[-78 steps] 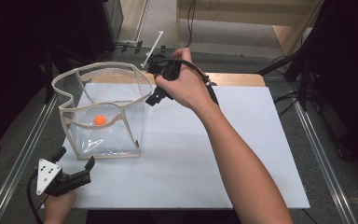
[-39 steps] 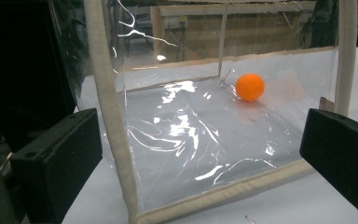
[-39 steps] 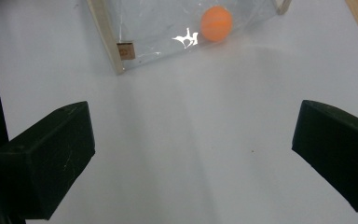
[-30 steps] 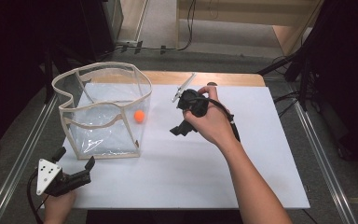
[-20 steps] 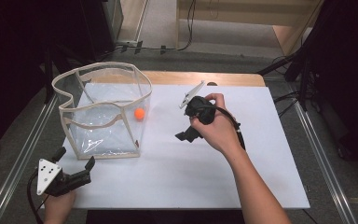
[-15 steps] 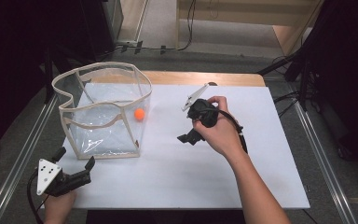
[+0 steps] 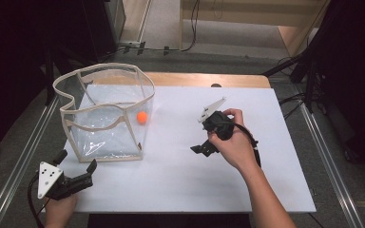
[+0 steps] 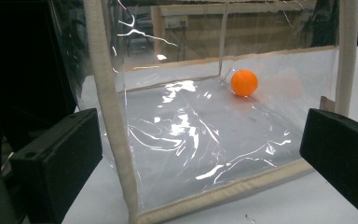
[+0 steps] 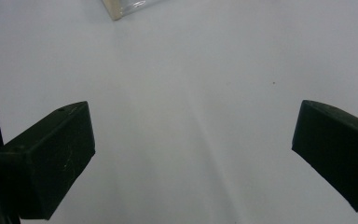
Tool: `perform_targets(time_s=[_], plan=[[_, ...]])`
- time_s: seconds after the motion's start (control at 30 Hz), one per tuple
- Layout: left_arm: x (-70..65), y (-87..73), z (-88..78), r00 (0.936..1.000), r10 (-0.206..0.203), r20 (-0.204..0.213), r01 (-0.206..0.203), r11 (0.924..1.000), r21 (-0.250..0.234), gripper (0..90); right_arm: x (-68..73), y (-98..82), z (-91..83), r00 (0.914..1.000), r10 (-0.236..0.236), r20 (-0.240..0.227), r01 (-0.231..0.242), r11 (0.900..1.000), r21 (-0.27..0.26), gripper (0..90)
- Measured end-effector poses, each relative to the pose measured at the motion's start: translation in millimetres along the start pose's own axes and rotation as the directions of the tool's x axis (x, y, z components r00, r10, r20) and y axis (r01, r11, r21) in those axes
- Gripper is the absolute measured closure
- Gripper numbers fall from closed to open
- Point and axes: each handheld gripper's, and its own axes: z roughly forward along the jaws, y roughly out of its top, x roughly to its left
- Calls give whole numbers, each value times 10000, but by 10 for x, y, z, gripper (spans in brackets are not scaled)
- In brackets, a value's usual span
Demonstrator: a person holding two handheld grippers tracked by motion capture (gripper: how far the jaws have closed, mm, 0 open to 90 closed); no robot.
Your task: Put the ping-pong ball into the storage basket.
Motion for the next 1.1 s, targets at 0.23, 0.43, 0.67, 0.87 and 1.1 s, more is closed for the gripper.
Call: perform_targets(time_s=[0.23, 0.43, 0.67, 0.87, 1.1], plan=[[1, 1, 1, 10000, 7, -8, -7, 10000, 2, 0, -3, -163, -44, 9997, 183, 133, -179, 9996, -228, 0], [-3, 1, 1, 10000, 45, -22, -45, 10000, 26, 0, 8, -276, -69, 9993, 295, 231, -285, 9988, -402, 0], [3, 0, -1, 10000, -9, -6, 9, 10000, -4, 0, 19, -379, -97, 9983, 491, 329, -471, 9972, -588, 0], [3, 1, 2, 10000, -34, -16, 34, 10000, -15, 0, 26, -472, -151, 9971, 624, 436, -588, 9950, -804, 0], [3, 0, 0, 10000, -15, -5, 15, 10000, -11, 0, 22, -650, -161, 9939, 995, 467, -944, 9904, -1008, 0]])
